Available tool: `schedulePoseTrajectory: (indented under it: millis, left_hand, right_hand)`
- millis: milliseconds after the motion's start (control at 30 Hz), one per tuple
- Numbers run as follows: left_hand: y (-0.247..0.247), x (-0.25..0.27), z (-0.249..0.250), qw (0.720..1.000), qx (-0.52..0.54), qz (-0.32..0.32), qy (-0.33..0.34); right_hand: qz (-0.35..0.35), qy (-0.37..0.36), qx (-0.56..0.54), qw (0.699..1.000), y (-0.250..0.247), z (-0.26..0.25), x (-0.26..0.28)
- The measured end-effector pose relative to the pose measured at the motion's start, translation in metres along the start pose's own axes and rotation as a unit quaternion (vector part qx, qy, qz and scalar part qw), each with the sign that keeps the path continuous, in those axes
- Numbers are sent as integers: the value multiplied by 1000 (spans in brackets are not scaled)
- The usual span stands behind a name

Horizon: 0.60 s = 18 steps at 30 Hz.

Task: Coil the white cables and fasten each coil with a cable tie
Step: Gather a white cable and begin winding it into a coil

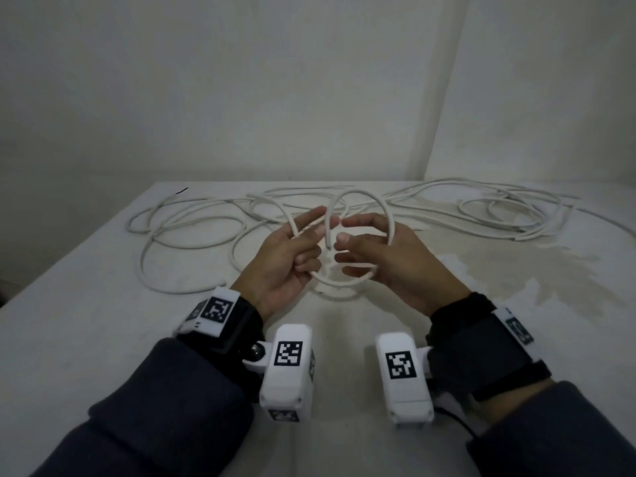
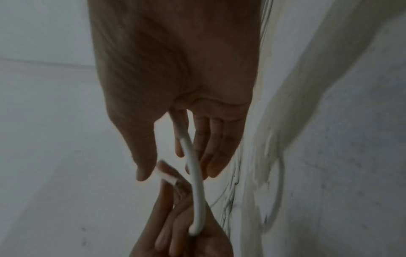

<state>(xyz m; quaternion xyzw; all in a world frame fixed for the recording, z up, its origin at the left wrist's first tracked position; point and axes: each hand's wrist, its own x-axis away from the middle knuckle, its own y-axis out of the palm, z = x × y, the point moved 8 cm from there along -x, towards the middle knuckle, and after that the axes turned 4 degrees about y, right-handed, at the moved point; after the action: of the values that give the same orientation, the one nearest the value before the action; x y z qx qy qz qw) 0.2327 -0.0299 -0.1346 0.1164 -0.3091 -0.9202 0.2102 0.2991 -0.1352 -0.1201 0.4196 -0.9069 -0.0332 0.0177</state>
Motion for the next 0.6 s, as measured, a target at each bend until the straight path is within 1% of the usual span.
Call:
schedulePoseTrajectory:
  millis: [133,200,367,400,467,533,567,600]
  left_hand:
    - [3,1,-4,998,-61,-24,-2]
    - [3,1,-7,996,-83,-26,-15]
    - [3,4,-8,994,-98,-25,-28]
    - [2,3,-7,995,-90,-17,-31]
    - [-2,2,-4,996,-85,7,-27]
    - [-6,2,0,991,-131,26,-5]
    - [-8,2,2,988,-150,34,6]
    - [-8,2,4,987,-154,40,16]
  right_hand:
    - [-2,-34,1,999,3,-6,4]
    - [-7,-35,20,999,4,-6,5]
    - [21,-29,42,998,-2,-4,3]
    - [15,-15,60,998,-1,-1,3]
    - [-30,29,111,993,6,8,4]
    - [-84,65,157,982,15,15,8]
    - [-92,71,171,978,17,16,9]
    - [-85,69,179,978,15,14,9]
